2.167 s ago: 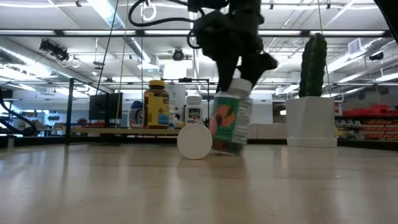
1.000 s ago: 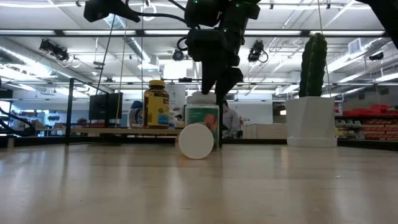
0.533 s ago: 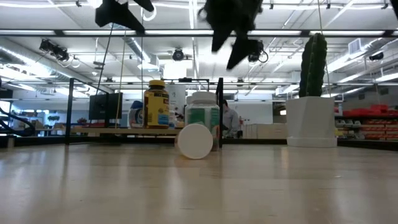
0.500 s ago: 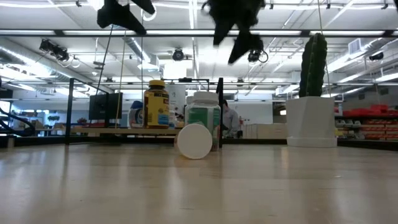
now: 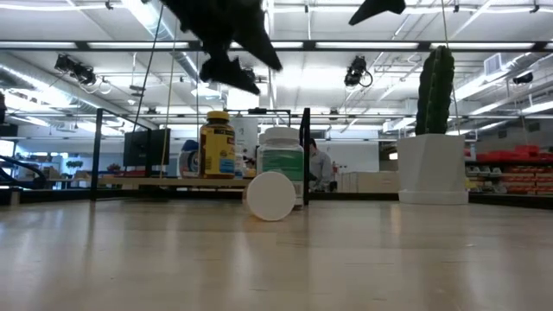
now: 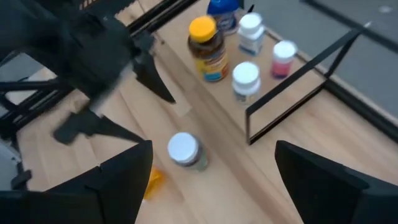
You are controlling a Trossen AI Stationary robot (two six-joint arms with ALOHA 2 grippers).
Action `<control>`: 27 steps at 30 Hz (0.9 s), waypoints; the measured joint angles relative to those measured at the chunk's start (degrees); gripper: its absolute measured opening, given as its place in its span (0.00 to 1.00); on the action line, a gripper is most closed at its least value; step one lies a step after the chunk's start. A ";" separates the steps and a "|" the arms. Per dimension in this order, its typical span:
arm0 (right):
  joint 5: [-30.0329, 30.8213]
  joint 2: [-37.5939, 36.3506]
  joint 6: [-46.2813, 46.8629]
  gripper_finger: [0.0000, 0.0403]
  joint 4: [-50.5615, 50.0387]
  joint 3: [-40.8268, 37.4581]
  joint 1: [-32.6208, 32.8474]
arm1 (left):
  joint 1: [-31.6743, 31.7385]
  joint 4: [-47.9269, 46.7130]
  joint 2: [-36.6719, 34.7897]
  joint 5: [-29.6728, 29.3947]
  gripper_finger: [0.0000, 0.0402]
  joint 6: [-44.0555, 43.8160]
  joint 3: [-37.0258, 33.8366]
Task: Pick and place medicine bottles onto shelf by color
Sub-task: Put the clear pill bottle with white cover on the shelf
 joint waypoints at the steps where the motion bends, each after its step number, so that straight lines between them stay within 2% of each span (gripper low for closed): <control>1: 0.52 -0.37 -0.23 0.85 -0.13 0.00 0.00 | 0.44 0.00 1.11 0.76 0.93 -0.02 0.00; 5: 0.98 -1.01 -1.22 0.85 -1.40 0.00 0.00 | 0.80 0.86 4.68 1.65 0.99 0.04 0.00; 13: 1.16 -0.97 -4.58 0.85 -7.29 -0.02 0.00 | 0.72 6.71 9.80 1.08 0.99 0.38 0.02; 18: 1.19 -0.97 -6.91 0.85 -9.78 -0.02 0.00 | 0.53 6.54 12.91 0.74 0.99 2.76 0.03; 27: 1.19 -0.97 -7.62 0.85 -10.15 -0.02 0.00 | -0.83 11.19 15.46 0.35 0.99 5.80 0.05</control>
